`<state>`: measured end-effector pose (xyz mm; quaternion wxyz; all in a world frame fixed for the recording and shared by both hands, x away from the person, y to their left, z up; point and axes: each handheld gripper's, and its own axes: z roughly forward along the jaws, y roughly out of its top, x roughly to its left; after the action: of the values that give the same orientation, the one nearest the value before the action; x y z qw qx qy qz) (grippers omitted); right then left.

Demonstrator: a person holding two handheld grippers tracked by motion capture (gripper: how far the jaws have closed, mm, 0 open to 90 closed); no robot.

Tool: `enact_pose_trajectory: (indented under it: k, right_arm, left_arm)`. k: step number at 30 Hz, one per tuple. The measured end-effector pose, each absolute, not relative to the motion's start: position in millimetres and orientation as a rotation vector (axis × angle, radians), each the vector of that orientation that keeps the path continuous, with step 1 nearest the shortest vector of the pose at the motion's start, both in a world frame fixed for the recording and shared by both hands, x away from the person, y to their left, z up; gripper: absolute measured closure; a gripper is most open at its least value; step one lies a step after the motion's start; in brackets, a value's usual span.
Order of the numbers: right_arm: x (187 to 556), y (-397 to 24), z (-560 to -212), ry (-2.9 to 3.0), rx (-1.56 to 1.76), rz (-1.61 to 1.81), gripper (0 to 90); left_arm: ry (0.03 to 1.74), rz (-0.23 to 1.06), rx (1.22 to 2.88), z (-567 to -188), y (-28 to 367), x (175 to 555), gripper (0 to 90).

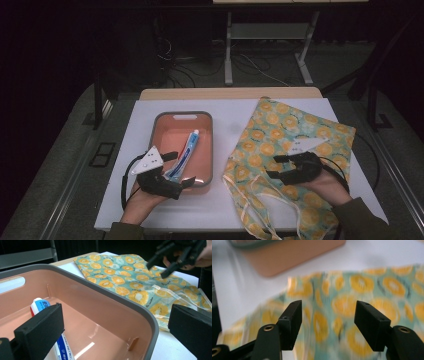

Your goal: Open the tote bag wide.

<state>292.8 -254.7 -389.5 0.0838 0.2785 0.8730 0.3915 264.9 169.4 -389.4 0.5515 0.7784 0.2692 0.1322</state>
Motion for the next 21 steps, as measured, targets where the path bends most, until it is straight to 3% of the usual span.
enact_pose_trajectory:
  k: [10, 21]
  right_arm:
    - [262, -276, -430, 2.763, 0.739, 1.024, 44.1]
    - [256, -268, -441, 2.795, 0.612, 0.933, 89.2]
  left_arm:
    - [0.637, 0.317, 1.845, -389, 169, 265, 0.0]
    - [0.636, 0.322, 1.852, -389, 168, 265, 0.0]
